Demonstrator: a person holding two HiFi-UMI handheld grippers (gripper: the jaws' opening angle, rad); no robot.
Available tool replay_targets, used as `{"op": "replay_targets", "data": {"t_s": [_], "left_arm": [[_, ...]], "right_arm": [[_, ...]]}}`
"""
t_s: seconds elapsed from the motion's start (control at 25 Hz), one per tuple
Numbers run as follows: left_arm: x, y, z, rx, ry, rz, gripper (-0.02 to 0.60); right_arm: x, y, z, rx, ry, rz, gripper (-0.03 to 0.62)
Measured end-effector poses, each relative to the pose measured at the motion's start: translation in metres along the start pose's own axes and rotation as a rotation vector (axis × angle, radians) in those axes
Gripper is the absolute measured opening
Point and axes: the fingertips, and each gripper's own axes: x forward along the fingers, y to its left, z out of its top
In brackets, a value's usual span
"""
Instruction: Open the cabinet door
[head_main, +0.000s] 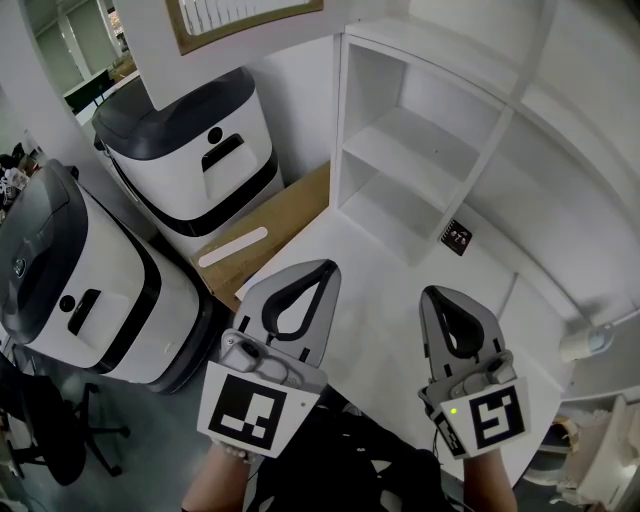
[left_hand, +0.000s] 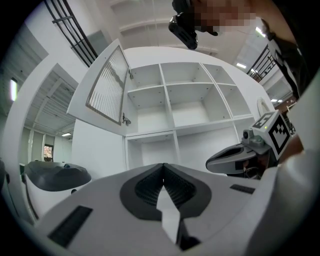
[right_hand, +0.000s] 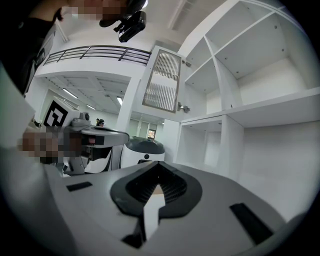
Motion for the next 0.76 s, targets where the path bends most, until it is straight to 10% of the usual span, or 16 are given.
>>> {"op": "replay_targets", "data": {"t_s": [0.76], "left_arm": [[0.0019,0.0006,-0.0029,-0.016,0.007,-0.012,0.002]], "right_arm": [[0.0013,-0.0001,-0.0011,-0.004,-0.002,0.006,0.002]]}}
